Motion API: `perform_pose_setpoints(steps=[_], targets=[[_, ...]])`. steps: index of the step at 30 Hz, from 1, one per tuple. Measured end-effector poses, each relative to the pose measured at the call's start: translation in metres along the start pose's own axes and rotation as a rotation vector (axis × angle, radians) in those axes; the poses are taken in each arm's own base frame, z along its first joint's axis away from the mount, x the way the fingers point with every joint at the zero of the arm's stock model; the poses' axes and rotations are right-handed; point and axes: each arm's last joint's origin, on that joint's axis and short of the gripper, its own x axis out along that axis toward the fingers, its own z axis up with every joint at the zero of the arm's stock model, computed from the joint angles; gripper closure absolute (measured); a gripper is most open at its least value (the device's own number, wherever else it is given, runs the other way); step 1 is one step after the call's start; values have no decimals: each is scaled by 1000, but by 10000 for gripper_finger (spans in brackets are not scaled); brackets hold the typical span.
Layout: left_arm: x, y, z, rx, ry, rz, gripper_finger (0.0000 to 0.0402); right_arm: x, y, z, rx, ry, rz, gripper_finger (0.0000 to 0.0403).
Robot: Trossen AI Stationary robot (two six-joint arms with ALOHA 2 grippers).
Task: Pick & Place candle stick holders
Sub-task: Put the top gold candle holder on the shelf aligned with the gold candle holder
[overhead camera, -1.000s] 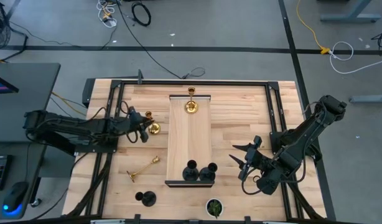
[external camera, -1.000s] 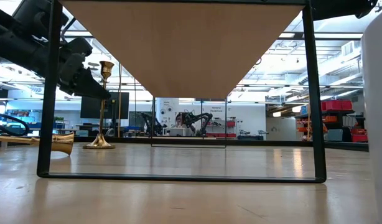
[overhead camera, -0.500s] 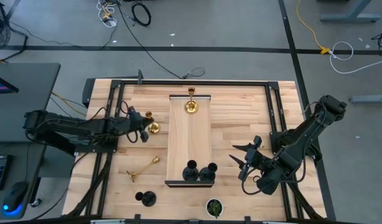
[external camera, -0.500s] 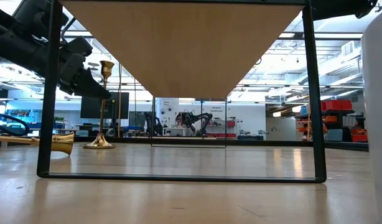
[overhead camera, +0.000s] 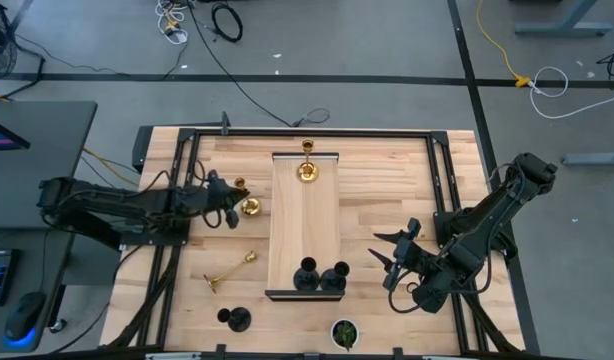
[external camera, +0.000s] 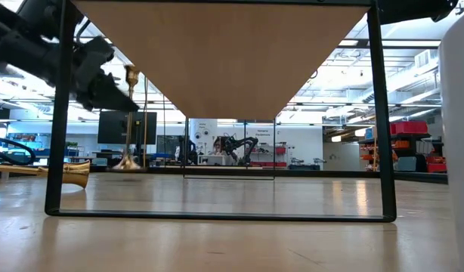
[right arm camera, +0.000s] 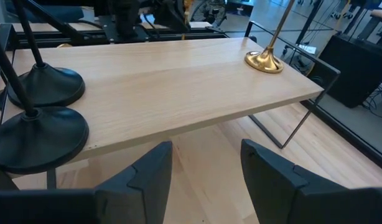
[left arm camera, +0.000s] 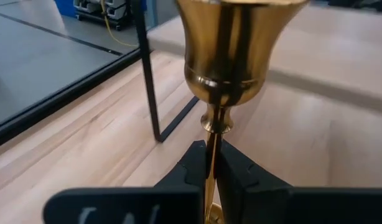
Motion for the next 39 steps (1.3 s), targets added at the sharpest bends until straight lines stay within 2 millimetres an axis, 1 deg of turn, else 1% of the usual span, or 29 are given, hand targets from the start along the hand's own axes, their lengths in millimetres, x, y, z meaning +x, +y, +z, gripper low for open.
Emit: perform_pose_setpoints(steps=[5, 10, 15, 21, 23, 25, 29, 34, 39], targets=[[-5, -3, 25, 11, 37, 1, 388, 0, 0, 0, -10, 0, 3, 211], [-17, -5, 59, -1, 73, -6, 388, 0, 2, 1, 2, 9, 28, 211], [-32, -11, 96, -23, 13, -109, 388, 2, 4, 5, 3, -8, 30, 211], [-57, -18, 142, -57, -92, -270, 388, 13, 0, 11, 32, -36, -23, 211], [-63, -21, 154, -67, -123, -304, 388, 17, -1, 15, 30, -43, -35, 211], [-64, -25, 162, -71, -127, -326, 388, 22, -2, 20, 30, -57, -46, 211], [-53, -42, 168, -38, -90, -352, 388, 32, -2, 32, 10, -99, -59, 218], [-25, -68, 177, 43, -64, -339, 388, 42, -5, 47, -22, -151, -83, 242], [-1, -92, 193, 111, -43, -379, 388, 52, -8, 63, -43, -199, -22, 261]])
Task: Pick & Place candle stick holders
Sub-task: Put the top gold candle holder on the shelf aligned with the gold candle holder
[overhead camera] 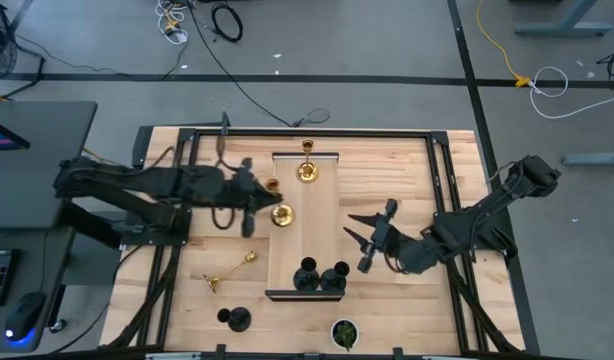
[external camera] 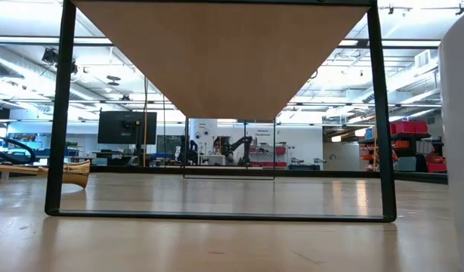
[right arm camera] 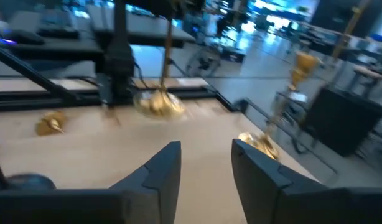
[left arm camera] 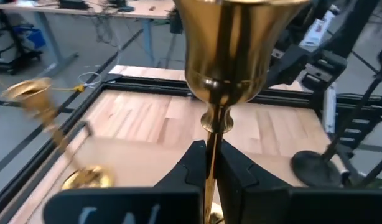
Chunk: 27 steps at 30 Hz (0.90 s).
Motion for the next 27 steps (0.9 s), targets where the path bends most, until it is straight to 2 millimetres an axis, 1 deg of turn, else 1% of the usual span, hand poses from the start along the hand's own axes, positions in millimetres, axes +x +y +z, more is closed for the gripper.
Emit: perform_pose_setpoints(steps=[7, 10, 13, 17, 21, 24, 27], targets=[[40, -15, 24, 63, 19, -57, 388, 20, -10, 15, 0, -76, 122, 268], [53, -19, 33, 101, 14, -73, 388, 25, -14, 18, 9, -93, 146, 269], [64, -21, 42, 104, 9, -98, 388, 30, -17, 19, 6, -104, 187, 269], [79, -22, 47, 102, -6, -144, 388, 35, -21, 21, 7, -114, 189, 269], [89, -21, 46, 101, 6, -154, 388, 39, -25, 22, 16, -122, 210, 269], [91, -18, 47, 97, 3, -162, 388, 42, -26, 25, 38, -156, 261, 269], [91, -17, 48, 85, 0, -164, 387, 46, -26, 25, 38, -165, 265, 269]])
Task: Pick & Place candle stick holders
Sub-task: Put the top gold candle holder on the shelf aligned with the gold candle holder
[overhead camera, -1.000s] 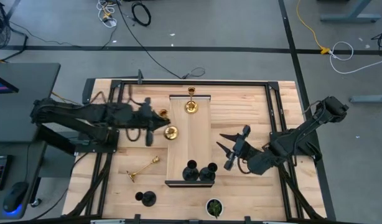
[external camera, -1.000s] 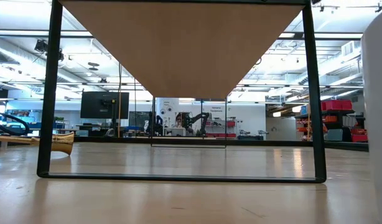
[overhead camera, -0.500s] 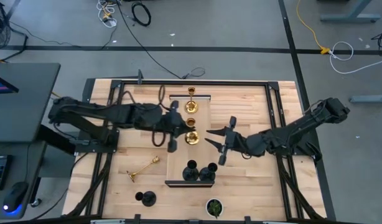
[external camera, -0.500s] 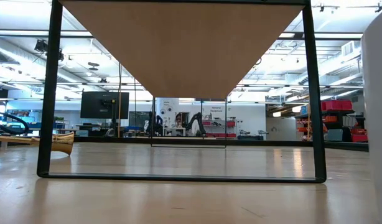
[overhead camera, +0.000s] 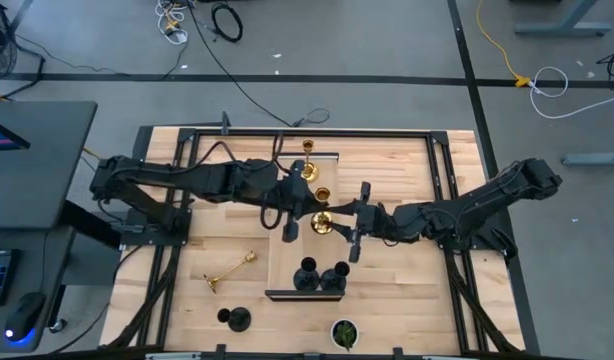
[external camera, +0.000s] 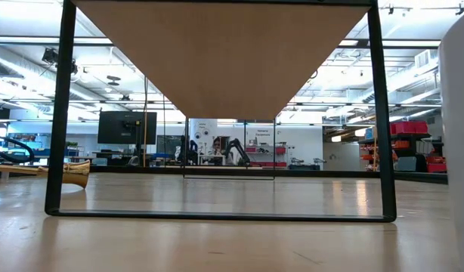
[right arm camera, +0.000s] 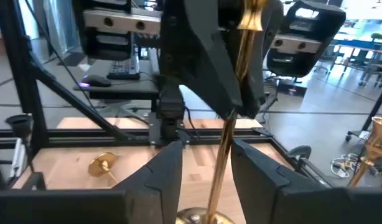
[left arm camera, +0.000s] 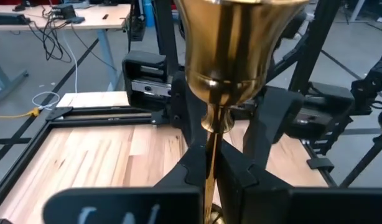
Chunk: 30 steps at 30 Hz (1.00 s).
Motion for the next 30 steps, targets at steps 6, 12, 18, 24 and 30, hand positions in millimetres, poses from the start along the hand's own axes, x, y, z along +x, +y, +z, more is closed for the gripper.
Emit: perform_pose_setpoints(steps=[6, 12, 18, 24, 30], targets=[[0, 0, 3, 0, -28, -1, 387, 13, -3, -5, -3, -20, 1, 269], [0, 0, 2, 0, -24, -3, 387, 17, -5, -8, -3, -20, 5, 269], [0, 0, 2, 0, -22, -3, 386, 17, -5, -7, -1, -30, 3, 269], [0, 0, 2, 0, -22, -2, 386, 17, -5, -7, 0, -30, 2, 296], [0, 0, 2, 8, -21, -1, 385, 18, -6, -7, 4, -31, -5, 383]])
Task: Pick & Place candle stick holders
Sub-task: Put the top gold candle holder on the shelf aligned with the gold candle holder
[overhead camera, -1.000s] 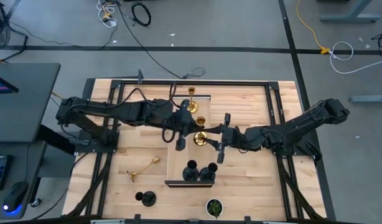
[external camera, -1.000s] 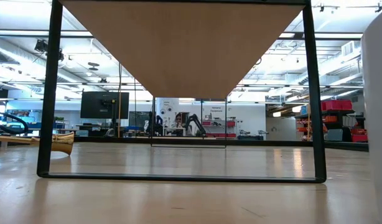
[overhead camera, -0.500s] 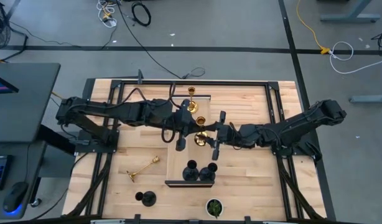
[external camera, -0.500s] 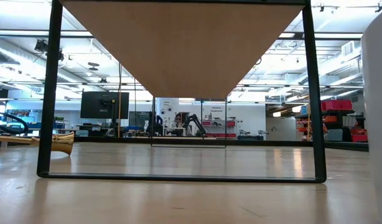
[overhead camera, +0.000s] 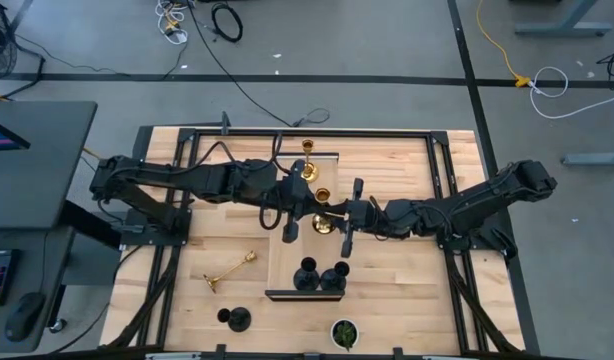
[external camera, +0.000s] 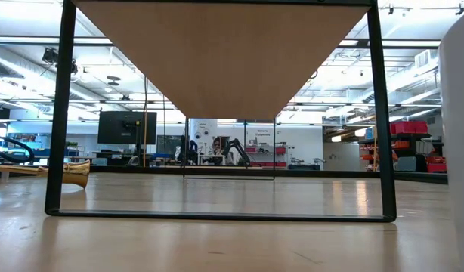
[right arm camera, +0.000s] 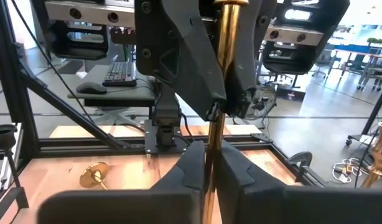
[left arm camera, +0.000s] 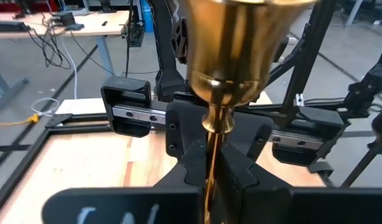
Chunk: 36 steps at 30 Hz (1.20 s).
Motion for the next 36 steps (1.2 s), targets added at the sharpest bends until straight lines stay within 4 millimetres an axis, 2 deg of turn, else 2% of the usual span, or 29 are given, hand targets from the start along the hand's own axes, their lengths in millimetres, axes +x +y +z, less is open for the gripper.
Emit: perform_pose_setpoints(steps=[8, 19, 23, 30, 36], targets=[[0, 0, 0, -5, 0, 2, 376, 1, -3, 0, 23, 0, -8, 395], [0, 1, -3, 19, 27, 35, 321, 1, -3, 0, 18, 3, -6, 398], [-2, 2, -3, 20, 35, 56, 283, 1, -3, 0, 16, 2, -8, 398], [-24, 5, -2, 26, 109, 74, 214, -2, -6, 1, 7, 22, -64, 398], [-51, 9, -6, -21, 233, 124, 204, -13, -13, 8, 5, 40, -96, 398]])
